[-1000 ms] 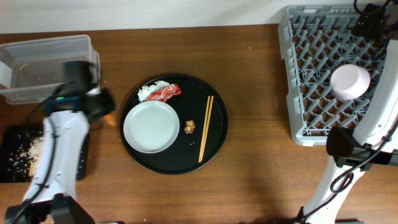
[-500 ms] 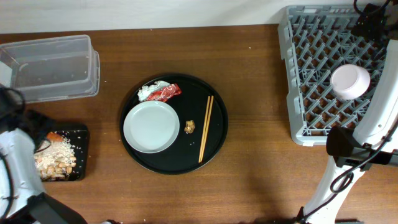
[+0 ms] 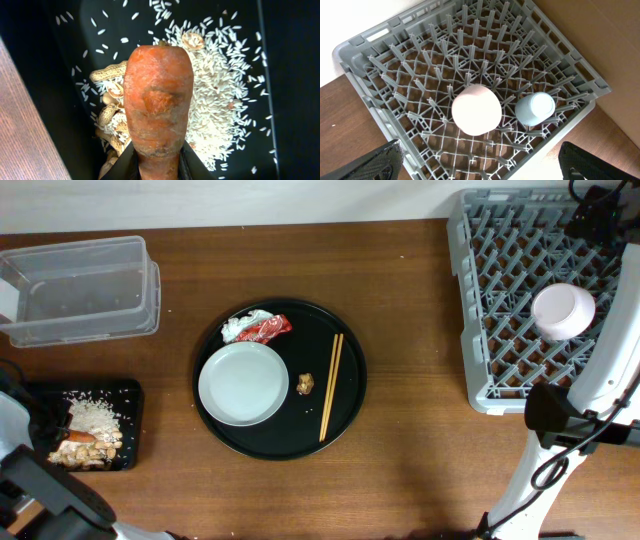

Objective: Sort waste into correct bins and load items into the dishwasher rack
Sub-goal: 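Carry the carrot left and drop it on the black waste tray, then reach the left gripper to the brown mushroom on the round tray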

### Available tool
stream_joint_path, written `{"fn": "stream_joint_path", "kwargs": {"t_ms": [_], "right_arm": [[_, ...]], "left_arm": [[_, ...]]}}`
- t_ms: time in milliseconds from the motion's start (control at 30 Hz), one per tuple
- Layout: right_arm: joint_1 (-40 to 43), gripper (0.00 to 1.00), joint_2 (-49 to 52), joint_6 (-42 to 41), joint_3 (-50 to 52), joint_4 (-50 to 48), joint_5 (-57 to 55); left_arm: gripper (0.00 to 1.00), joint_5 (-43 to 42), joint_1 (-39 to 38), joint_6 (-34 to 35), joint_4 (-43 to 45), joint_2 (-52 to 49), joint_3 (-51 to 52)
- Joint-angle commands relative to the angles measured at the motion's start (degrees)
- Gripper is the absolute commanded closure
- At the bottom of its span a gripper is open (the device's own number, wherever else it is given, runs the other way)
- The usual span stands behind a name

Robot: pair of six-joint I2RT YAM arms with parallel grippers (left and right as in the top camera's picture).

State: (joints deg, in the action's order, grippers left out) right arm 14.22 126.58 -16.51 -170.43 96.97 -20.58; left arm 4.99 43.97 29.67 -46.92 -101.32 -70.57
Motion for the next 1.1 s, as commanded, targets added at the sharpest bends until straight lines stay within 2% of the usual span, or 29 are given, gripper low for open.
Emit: {"fn": "stream_joint_path", "kwargs": {"t_ms": [0, 100, 167, 333, 433, 633, 700, 767, 833, 1000, 1033, 1067], "right_arm": [[0.1, 0.02, -1.6, -0.2, 0.2, 0.3, -1.0], [0.1, 0.02, -1.6, -0.2, 0.2, 0.3, -1.0], [0.1, 0.02, -1.6, -0.2, 0.2, 0.3, -1.0], [0.1, 0.02, -1.6, -0.2, 0.2, 0.3, -1.0], [0.1, 0.02, -1.6, -0.2, 0.2, 0.3, -1.0], [0.1, 0.02, -1.6, -0.2, 0.2, 0.3, -1.0], [0.1, 0.02, -1.6, -0.2, 0.2, 0.3, -1.0], [0.1, 0.02, -1.6, -0.2, 0.2, 0.3, -1.0], [0.1, 0.02, -1.6, -0.2, 0.2, 0.3, -1.0], [0.1, 0.02, -1.6, -0.2, 0.2, 0.3, -1.0], [0.1, 0.02, -1.6, -0.2, 0.2, 0.3, -1.0], [0.1, 0.02, -1.6, -0.2, 0.2, 0.3, -1.0]], "left_arm": [[0.57, 0.7, 0.3, 0.5, 0.7, -1.9, 0.3], [0.57, 0.2, 0.3, 0.5, 1.4, -2.0, 0.2], [0.53, -0.8, 0.3, 0.5, 1.5, -2.0, 0.2], [0.46, -11.8, 0.3, 0.2, 1.5, -2.0, -0.1], [0.45, -18.4, 0.2, -3.1, 1.3, -1.9, -1.4], [0.46, -25.5, -3.8, -3.8, -1.2, 1.2, -4.7], [0.46, -29.0, -7.4, -5.3, -0.7, 4.1, -5.0], [0.46, -33.5, -13.3, -10.8, -0.4, 7.6, -5.0], [0.46, -33.5, -19.2, -13.6, -0.9, 9.8, -5.0], [0.45, -31.3, -36.5, -13.9, -2.8, 10.0, -4.5], [0.43, -30.0, -40.0, -13.9, -2.8, 9.8, -4.4], [0.27, -28.0, -44.6, -13.9, -2.4, 9.5, -4.4]]}}
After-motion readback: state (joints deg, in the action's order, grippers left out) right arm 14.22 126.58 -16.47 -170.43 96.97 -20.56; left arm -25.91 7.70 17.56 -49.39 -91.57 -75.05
